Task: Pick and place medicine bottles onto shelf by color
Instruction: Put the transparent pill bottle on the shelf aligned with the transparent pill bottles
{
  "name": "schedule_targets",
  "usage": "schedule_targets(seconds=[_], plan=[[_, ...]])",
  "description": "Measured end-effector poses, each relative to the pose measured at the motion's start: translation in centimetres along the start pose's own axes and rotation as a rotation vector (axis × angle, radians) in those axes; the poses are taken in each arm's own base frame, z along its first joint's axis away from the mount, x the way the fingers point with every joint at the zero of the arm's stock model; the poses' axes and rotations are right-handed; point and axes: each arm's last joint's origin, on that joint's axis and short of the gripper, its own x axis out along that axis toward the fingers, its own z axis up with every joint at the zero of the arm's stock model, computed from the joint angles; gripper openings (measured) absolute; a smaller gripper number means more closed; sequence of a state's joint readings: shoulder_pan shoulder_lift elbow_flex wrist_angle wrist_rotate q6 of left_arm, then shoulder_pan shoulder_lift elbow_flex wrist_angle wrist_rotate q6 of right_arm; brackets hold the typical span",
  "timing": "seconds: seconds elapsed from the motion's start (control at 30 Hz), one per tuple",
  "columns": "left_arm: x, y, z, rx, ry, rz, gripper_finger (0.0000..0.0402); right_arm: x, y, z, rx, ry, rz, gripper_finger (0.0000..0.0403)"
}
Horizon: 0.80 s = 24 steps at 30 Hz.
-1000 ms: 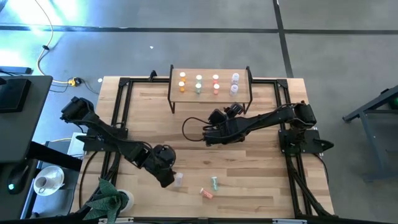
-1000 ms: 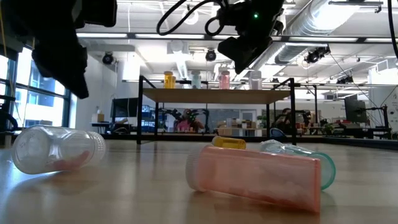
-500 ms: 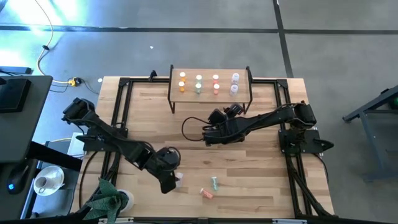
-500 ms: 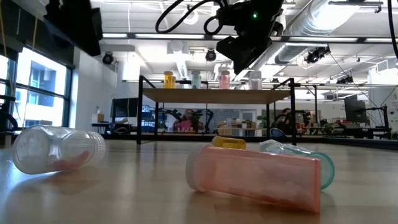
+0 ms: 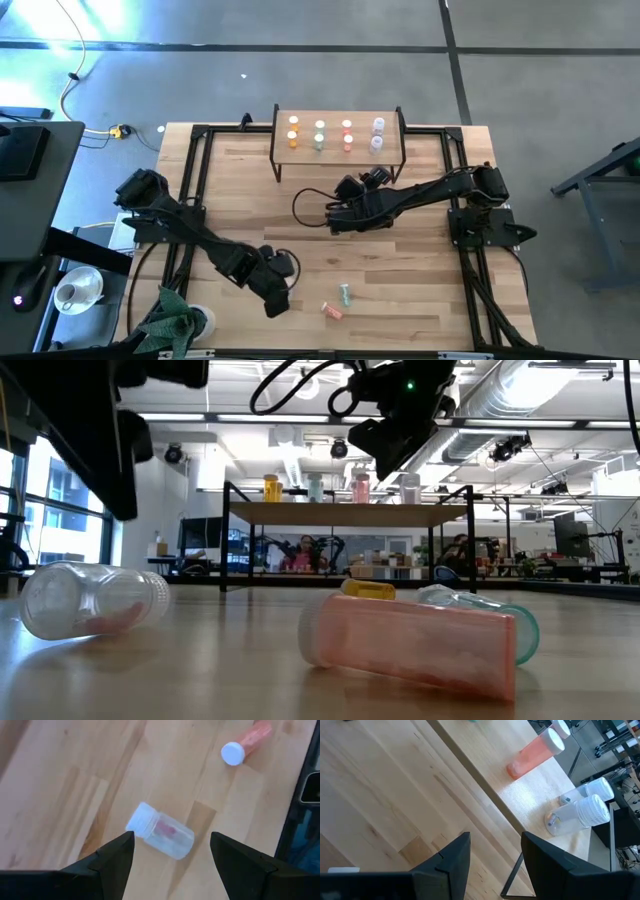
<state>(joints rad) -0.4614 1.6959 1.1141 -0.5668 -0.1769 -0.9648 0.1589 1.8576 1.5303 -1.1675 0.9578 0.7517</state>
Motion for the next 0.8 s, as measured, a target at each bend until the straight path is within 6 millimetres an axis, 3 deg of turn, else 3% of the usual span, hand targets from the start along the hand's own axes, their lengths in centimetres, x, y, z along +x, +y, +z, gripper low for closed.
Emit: schedule_targets(seconds=[0.8], plan=[[3.1,0.0,-0.8,-0.031,0.007,0.093,0.0252,0.0,0.1,0.0,0.004,0.001,0.006,0.0168]])
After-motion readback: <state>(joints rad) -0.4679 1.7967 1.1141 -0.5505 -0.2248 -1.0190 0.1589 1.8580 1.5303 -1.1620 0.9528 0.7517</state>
